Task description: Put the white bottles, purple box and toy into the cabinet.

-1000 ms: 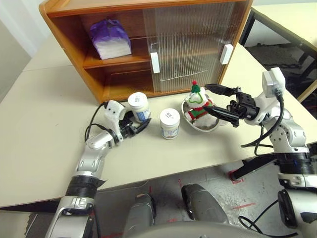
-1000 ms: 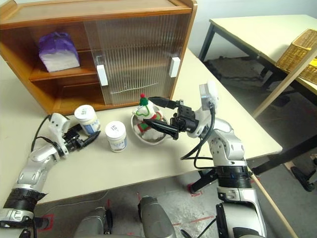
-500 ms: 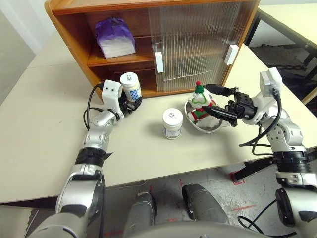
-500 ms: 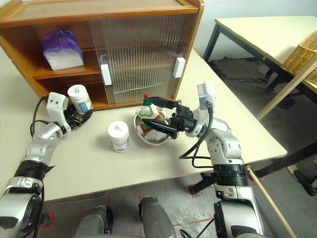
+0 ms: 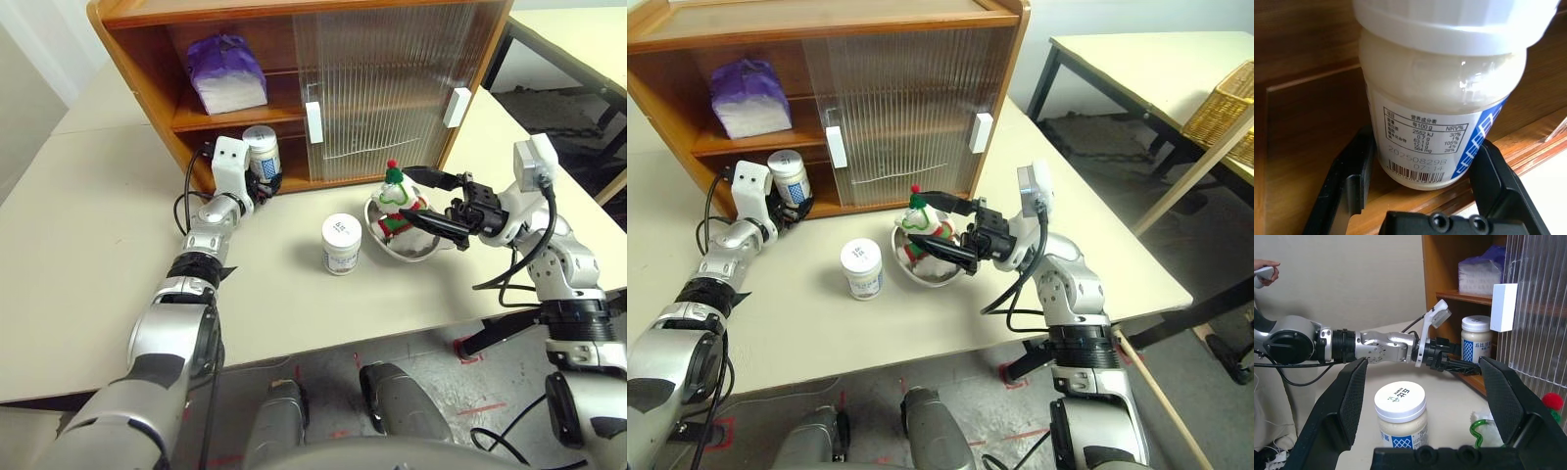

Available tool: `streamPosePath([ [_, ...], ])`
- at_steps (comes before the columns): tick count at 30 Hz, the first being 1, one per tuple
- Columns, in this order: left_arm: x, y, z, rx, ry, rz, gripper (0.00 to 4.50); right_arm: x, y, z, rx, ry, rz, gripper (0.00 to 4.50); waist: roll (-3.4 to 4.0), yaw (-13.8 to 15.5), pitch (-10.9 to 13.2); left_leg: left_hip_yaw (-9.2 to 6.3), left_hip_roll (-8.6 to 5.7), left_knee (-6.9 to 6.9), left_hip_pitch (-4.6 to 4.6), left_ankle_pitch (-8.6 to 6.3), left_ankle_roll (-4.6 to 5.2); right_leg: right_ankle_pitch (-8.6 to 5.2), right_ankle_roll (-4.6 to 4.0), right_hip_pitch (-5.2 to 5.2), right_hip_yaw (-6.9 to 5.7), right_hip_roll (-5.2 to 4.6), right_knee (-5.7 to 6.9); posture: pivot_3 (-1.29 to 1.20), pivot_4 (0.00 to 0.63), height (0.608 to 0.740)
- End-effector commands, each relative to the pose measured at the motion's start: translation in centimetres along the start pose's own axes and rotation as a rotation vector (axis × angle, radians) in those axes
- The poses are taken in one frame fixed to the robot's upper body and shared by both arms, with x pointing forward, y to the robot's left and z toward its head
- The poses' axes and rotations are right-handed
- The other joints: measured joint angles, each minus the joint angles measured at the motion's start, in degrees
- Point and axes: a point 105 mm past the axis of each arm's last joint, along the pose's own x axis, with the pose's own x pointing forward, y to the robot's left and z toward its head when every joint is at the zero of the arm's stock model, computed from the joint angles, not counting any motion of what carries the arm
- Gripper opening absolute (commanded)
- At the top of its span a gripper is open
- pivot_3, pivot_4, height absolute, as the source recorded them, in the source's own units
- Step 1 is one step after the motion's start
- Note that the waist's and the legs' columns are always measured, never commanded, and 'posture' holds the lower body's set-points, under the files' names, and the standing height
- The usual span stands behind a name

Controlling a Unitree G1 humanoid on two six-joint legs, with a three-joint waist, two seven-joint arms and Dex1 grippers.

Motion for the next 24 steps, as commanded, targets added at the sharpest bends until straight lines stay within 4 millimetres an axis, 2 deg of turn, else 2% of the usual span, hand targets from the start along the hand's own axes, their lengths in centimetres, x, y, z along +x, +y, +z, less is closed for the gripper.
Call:
streamPosePath([
  [1,0.5,0.3,1.5,-0.016,-0.046,0.025,3.13,0.2,0.1,0.3,-0.016,0.007,0.007,4.50,0.00,-0.06,0.00,0.00,-0.02,0.00,0.00,0.01,0.02,0.01,0.02,0.01,0.01,0.00,0.00,-0.26,0.113,0.740],
  [10,1.3,-0.3,1.7,-0.021,-0.017,0.036,3.13,-0.1,0.3,0.7,-0.022,0.015,-0.005,4.50,-0.03,-0.42,0.02,-0.01,-0.26,0.04,-0.02,0.10,0.18,0.18,0.34,0.21,0.11,-0.06,-0.35,-0.28,0.109,0.740],
  [18,1.3,-0.3,0.8,-0.047,0.007,0.066,3.13,-0.4,0.4,1.1,-0.034,0.017,-0.024,4.50,-0.03,-1.36,0.02,0.09,-0.35,0.03,-0.10,0.00,0.36,0.30,0.56,0.24,0.01,-0.08,-0.68,-0.31,0.102,0.740],
  [21,1.3,-0.4,0.6,-0.065,0.008,0.066,4.24,-0.6,0.4,1.1,-0.040,0.019,-0.031,4.50,-0.03,-1.91,0.02,0.16,-0.42,0.06,-0.10,-0.01,0.40,0.31,0.66,0.26,-0.08,-0.09,-0.72,-0.31,0.098,0.740],
  [22,1.2,-0.3,0.5,-0.069,0.008,0.067,4.48,-0.6,0.4,1.1,-0.044,0.019,-0.033,4.50,-0.03,-2.07,0.02,0.17,-0.43,0.10,-0.10,-0.02,0.42,0.32,0.70,0.28,-0.08,-0.09,-0.72,-0.31,0.098,0.740],
  [24,1.1,-0.2,0.5,-0.070,0.006,0.067,4.48,-0.6,0.3,1.2,-0.050,0.019,-0.035,4.50,-0.03,-2.48,0.02,0.20,-0.48,0.15,-0.09,0.00,0.46,0.35,0.75,0.32,-0.07,-0.09,-0.73,-0.31,0.095,0.740],
])
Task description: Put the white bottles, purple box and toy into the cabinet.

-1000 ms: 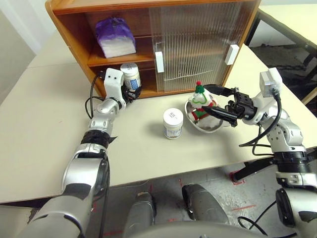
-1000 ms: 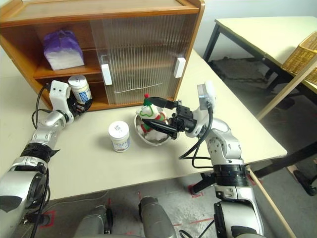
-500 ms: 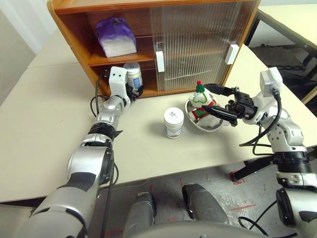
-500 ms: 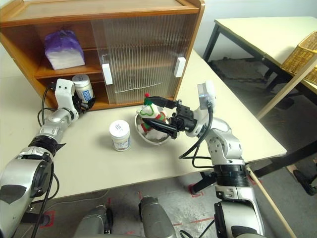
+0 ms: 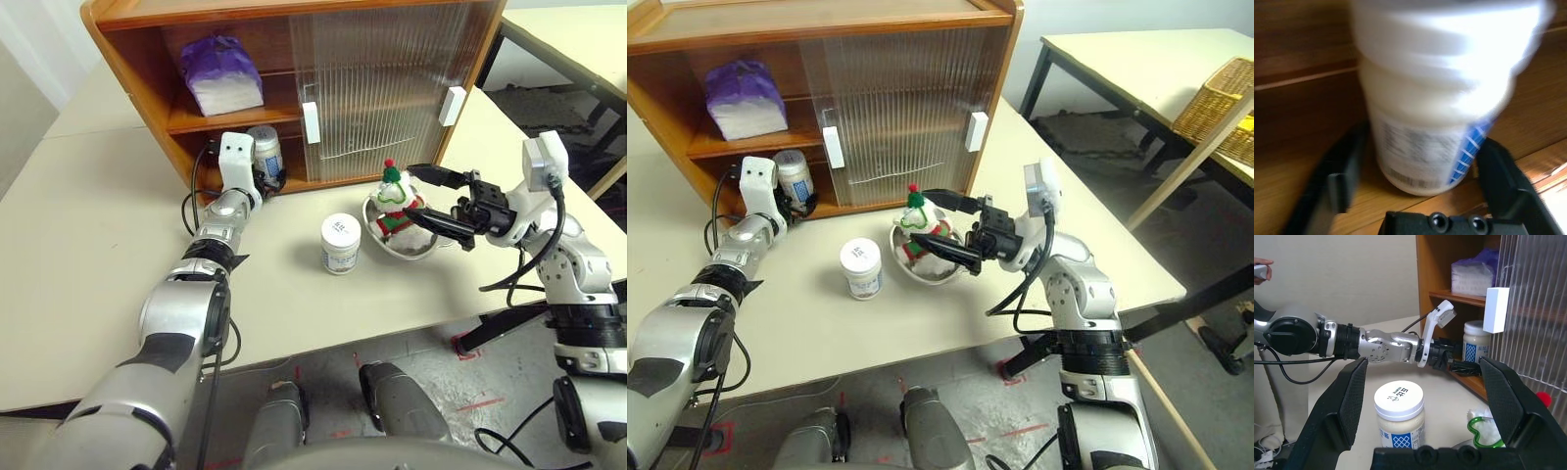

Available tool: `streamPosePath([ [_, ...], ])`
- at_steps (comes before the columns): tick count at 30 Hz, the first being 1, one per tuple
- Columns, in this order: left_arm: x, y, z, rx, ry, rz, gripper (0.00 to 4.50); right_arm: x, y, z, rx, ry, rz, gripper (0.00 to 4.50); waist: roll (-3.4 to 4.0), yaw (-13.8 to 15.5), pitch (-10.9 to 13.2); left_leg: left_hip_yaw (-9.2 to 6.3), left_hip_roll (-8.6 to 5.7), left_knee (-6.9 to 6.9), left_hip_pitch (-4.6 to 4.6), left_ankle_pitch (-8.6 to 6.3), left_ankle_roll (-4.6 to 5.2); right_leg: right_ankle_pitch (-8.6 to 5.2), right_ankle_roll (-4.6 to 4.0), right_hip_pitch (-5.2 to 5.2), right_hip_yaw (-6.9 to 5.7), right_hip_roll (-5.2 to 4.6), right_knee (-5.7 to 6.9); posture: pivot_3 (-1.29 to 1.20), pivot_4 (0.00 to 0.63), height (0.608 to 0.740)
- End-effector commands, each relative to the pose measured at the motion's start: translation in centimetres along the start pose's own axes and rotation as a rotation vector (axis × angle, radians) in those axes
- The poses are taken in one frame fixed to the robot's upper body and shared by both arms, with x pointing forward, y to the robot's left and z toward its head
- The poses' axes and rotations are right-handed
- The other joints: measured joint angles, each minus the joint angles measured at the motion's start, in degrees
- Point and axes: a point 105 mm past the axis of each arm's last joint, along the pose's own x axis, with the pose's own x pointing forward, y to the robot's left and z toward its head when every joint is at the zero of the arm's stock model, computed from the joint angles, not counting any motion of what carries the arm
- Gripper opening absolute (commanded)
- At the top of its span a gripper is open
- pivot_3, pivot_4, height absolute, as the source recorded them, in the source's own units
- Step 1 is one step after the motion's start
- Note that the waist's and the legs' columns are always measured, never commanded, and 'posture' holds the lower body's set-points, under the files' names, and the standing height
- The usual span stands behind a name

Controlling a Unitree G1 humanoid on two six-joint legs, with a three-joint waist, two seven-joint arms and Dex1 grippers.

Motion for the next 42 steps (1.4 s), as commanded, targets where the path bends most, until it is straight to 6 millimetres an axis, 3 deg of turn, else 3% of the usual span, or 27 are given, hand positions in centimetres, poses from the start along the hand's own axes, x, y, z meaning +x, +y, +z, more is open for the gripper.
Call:
streamPosePath([
  [1,-0.1,0.1,-0.1,-0.017,-0.004,0.000,4.48,-0.3,-0.1,0.3,-0.017,-0.001,-0.012,4.50,0.00,-0.42,0.00,0.02,-0.03,0.02,0.00,0.02,0.03,0.01,0.02,0.01,0.00,-0.01,0.00,-0.31,0.095,0.740],
  [16,-2.0,0.6,-2.4,-0.051,0.001,-0.029,4.48,0.6,-0.2,0.0,-0.016,-0.015,0.015,4.50,0.02,-1.33,-0.01,0.39,-0.14,0.18,0.02,0.07,0.08,0.05,0.05,0.18,-0.14,0.05,0.02,-0.27,0.095,0.740],
  [19,-2.4,1.5,-2.0,-0.050,-0.010,-0.005,3.84,0.8,-0.2,0.0,-0.014,-0.019,0.019,4.50,0.02,-1.18,-0.02,0.39,-0.15,0.26,0.04,0.08,0.08,0.08,0.00,0.22,-0.14,0.05,0.04,-0.26,0.096,0.740],
  [30,-3.1,2.6,-1.2,-0.025,0.007,0.025,0.03,0.7,-0.2,-0.2,-0.010,-0.021,0.017,4.50,0.02,-0.17,-0.02,0.28,-0.08,0.39,0.05,0.08,0.06,0.20,-0.19,0.25,-0.14,0.04,0.06,-0.26,0.093,0.740],
  [42,-1.9,4.3,0.1,0.018,0.026,0.132,0.03,0.8,-0.3,-0.2,-0.020,-0.024,0.008,4.50,0.03,-0.06,-0.02,-0.06,0.00,0.38,0.08,0.08,0.06,0.26,-0.28,0.21,-0.09,-0.05,0.05,-0.28,0.086,0.740],
])
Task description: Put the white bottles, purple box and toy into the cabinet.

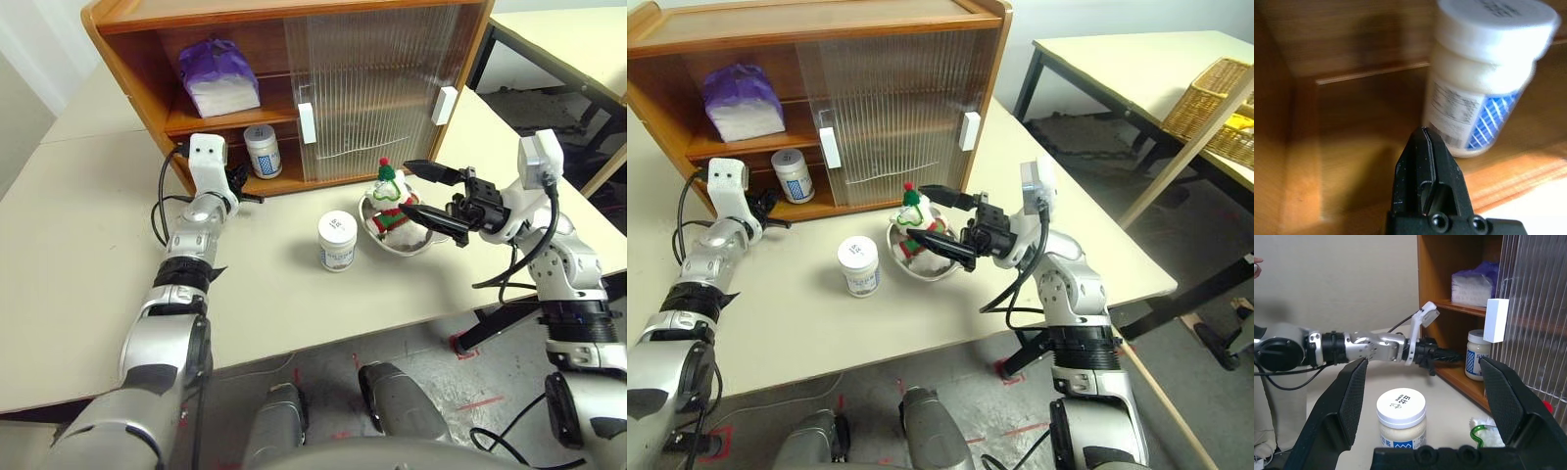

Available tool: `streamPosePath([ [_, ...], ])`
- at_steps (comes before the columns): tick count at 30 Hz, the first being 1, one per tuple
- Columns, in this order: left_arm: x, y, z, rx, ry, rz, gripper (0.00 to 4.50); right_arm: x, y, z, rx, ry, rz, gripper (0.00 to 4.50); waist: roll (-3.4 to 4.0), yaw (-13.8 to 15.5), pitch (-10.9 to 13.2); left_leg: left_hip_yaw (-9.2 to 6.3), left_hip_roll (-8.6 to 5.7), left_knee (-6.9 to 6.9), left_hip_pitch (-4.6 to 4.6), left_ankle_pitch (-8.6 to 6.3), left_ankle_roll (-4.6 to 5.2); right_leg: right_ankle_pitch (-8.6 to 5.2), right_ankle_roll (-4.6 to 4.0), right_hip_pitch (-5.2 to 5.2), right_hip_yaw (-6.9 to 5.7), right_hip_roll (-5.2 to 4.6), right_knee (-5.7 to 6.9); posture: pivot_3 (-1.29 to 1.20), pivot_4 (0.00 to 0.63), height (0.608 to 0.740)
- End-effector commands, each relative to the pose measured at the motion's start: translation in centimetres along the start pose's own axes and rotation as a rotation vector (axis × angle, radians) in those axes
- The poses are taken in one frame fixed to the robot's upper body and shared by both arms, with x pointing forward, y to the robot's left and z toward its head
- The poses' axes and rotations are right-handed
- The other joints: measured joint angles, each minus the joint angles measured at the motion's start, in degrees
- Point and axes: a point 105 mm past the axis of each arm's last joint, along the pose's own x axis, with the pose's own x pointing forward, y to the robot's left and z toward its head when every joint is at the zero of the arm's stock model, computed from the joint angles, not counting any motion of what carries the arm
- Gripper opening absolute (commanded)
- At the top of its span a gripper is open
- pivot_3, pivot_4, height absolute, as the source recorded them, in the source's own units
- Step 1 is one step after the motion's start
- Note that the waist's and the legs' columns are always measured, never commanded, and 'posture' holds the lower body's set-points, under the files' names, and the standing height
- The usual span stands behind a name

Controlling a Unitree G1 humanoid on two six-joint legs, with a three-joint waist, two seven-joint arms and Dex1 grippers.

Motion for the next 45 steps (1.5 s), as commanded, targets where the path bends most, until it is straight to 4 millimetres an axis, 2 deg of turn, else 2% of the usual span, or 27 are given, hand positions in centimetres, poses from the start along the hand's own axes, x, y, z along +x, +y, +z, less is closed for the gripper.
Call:
streamPosePath([
  [1,0.4,0.3,-0.2,0.022,0.017,0.027,0.03,0.1,0.0,0.0,-0.014,0.011,0.002,4.50,0.00,-0.03,0.00,0.00,0.00,0.00,0.00,0.00,0.00,0.00,0.01,0.00,0.01,0.00,0.00,-0.28,0.085,0.740],
  [9,1.3,-0.3,0.7,0.064,0.010,0.049,0.03,-0.1,0.1,0.1,-0.022,0.012,-0.007,4.50,0.00,-0.53,0.00,0.01,0.00,-0.02,-0.01,0.00,0.01,0.00,0.03,-0.04,0.03,-0.01,-0.01,-0.30,0.081,0.740],
  [19,2.1,-3.8,0.8,0.054,0.017,-0.099,0.03,-0.5,0.2,0.4,-0.032,0.015,-0.022,4.50,0.00,-1.24,-0.01,0.20,-0.17,0.04,-0.04,0.11,0.19,0.03,0.15,0.06,0.00,-0.05,-0.01,-0.33,0.073,0.740],
  [25,2.2,-4.6,1.0,0.048,0.015,-0.137,0.03,-0.4,0.4,0.3,-0.027,0.015,-0.019,4.50,-0.01,-2.46,-0.01,0.46,-0.20,0.05,-0.06,0.11,0.19,0.01,0.20,0.06,-0.08,-0.01,-0.02,-0.33,0.074,0.740],
  [30,2.2,-4.4,1.2,0.050,0.010,-0.133,0.03,-0.4,0.4,0.2,-0.025,0.016,-0.017,4.50,-0.01,-2.93,-0.01,0.48,-0.21,0.07,-0.08,0.12,0.18,0.01,0.24,0.07,-0.10,0.01,-0.01,-0.32,0.073,0.740],
  [37,0.6,-1.9,-0.2,0.025,-0.029,-0.108,0.03,-0.5,0.4,0.1,-0.025,0.014,-0.022,4.50,0.02,-3.97,-0.03,0.46,-0.33,0.18,-0.06,0.14,0.19,0.01,0.26,0.15,-0.08,0.02,-0.02,-0.32,0.073,0.740],
  [40,-1.3,-1.5,-0.5,-0.049,-0.112,-0.158,0.62,-0.4,0.3,-0.1,-0.021,0.013,-0.018,4.50,0.03,-4.27,-0.04,0.44,-0.39,0.18,-0.07,0.11,0.16,-0.01,0.30,0.15,-0.09,0.04,0.02,-0.31,0.074,0.740],
  [41,-1.7,-1.5,-0.5,-0.066,-0.129,-0.173,0.96,-0.4,0.3,-0.1,-0.020,0.013,-0.016,4.50,0.02,-4.28,-0.05,0.44,-0.39,0.18,-0.07,0.11,0.16,-0.02,0.30,0.14,-0.09,0.04,0.00,-0.31,0.074,0.740],
  [45,-5.9,-1.6,-2.6,-0.103,-0.127,-0.337,2.34,-0.2,0.4,-0.4,-0.005,0.032,0.011,4.50,-0.01,-4.25,-0.08,0.40,-0.44,0.17,-0.10,0.05,0.06,-0.02,0.31,0.14,-0.11,0.13,0.01,-0.29,0.079,0.740],
])
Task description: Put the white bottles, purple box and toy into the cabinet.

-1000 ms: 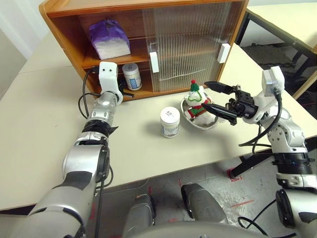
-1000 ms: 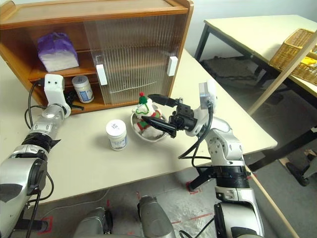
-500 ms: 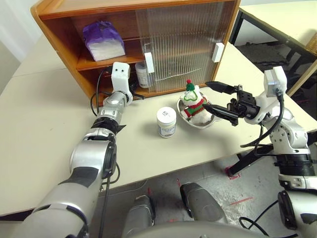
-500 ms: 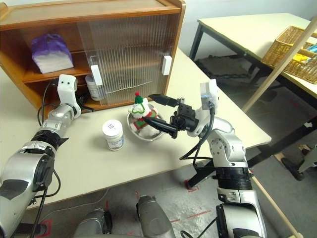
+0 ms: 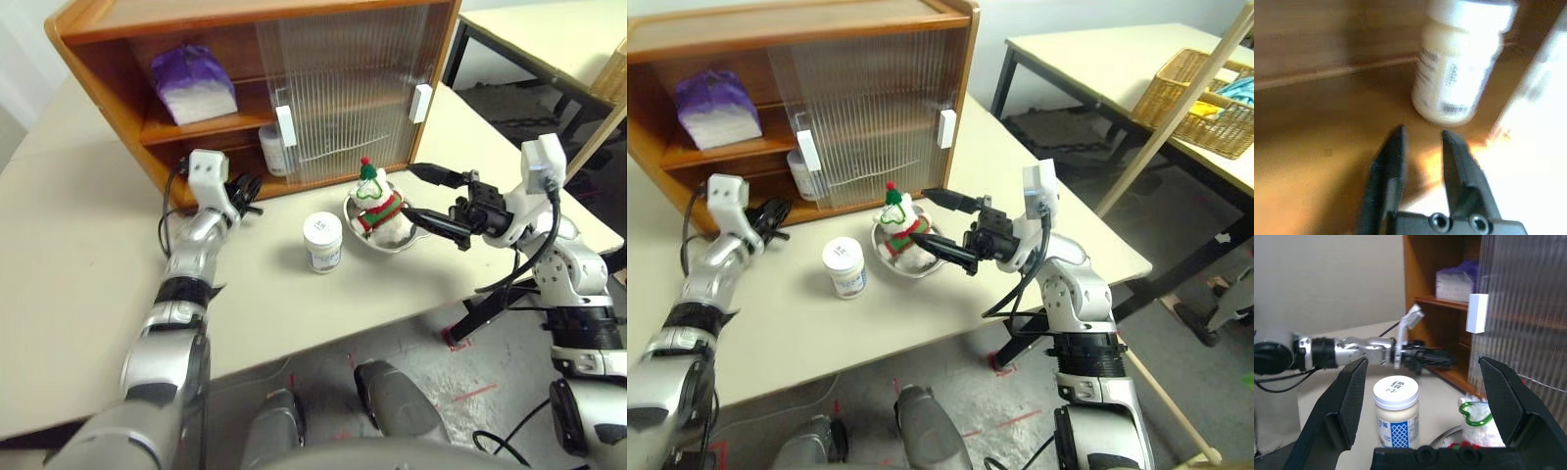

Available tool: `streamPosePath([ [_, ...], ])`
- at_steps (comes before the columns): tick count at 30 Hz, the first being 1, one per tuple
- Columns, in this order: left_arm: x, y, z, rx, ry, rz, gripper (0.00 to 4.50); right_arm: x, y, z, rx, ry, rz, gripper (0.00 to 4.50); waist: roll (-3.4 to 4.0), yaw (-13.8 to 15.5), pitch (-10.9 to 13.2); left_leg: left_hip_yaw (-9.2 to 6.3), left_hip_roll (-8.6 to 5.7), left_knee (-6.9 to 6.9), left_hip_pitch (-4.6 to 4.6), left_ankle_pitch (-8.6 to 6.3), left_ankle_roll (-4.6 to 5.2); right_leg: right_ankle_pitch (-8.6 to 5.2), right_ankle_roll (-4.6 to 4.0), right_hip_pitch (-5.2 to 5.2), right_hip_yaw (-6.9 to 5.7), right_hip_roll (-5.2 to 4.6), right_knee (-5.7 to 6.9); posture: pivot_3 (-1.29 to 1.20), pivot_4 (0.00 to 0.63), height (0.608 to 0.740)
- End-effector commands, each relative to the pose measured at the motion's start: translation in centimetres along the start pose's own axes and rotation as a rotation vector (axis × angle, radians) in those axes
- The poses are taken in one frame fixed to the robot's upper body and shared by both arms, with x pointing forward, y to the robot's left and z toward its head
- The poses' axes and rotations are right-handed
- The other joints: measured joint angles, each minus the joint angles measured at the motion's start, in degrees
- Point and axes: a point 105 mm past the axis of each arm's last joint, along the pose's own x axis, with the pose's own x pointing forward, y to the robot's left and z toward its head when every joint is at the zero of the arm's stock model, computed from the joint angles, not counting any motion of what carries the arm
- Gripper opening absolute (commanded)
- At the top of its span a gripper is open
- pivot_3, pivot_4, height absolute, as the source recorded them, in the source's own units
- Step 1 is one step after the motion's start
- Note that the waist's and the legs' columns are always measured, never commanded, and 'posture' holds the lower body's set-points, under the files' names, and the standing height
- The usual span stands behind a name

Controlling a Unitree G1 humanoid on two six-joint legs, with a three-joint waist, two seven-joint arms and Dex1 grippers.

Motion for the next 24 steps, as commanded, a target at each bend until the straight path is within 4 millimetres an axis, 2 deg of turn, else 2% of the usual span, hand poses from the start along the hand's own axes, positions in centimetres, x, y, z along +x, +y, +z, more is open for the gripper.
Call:
streamPosePath([
  [1,-2.9,-1.2,0.0,-0.014,-0.011,-0.155,2.63,0.1,0.1,-0.3,0.010,0.018,0.025,4.50,0.00,0.08,-0.01,-0.01,0.00,0.00,0.01,-0.03,-0.05,0.00,0.00,0.00,0.00,0.01,0.00,-0.28,0.081,0.740],
  [6,-7.1,-3.9,-1.3,0.018,0.052,-0.417,4.36,0.0,-0.2,-0.4,0.015,0.032,0.037,4.50,0.03,0.91,-0.02,-0.23,0.00,0.00,0.00,-0.29,-0.50,-0.02,-0.05,-0.04,0.01,-0.04,0.02,-0.27,0.087,0.740],
  [7,-7.6,-4.2,-1.7,0.011,0.071,-0.446,4.45,0.0,-0.2,-0.4,0.016,0.033,0.038,4.50,0.09,1.16,-0.06,-0.42,0.03,0.00,0.00,-0.38,-0.66,-0.01,-0.08,-0.08,0.03,-0.09,0.02,-0.27,0.089,0.740],
  [9,-8.4,-4.8,-2.5,-0.012,0.108,-0.487,4.45,0.0,-0.3,-0.5,0.019,0.033,0.040,4.50,0.25,1.46,-0.16,-0.82,0.49,-0.04,0.00,-0.43,-0.73,0.01,-0.12,-0.15,0.13,-0.26,0.03,-0.26,0.091,0.740],
  [13,-9.0,-6.6,-3.4,0.014,0.145,-0.580,4.45,0.3,-0.4,-0.4,0.029,0.028,0.034,4.50,0.31,1.49,-0.20,-1.00,0.45,-0.17,-0.05,-0.56,-0.96,0.01,-0.14,-0.31,0.56,-0.70,0.02,-0.26,0.093,0.740],
  [20,-7.1,-9.0,-3.9,0.032,0.147,-0.627,4.45,0.5,-1.2,-1.3,0.039,0.066,-0.045,4.50,0.43,1.43,-0.27,-1.03,0.43,-0.58,-0.16,-0.53,-0.91,0.06,-0.22,-0.66,0.61,-0.79,0.02,-0.28,0.090,0.740],
  [24,-6.2,-10.2,-4.2,0.023,0.151,-0.659,4.45,0.2,-1.4,-1.9,0.045,0.104,-0.069,4.50,0.55,1.38,-0.35,-1.03,0.44,-0.69,-0.16,-0.13,-0.23,0.04,-0.22,-0.72,0.60,-0.75,-0.01,-0.28,0.089,0.740],
])
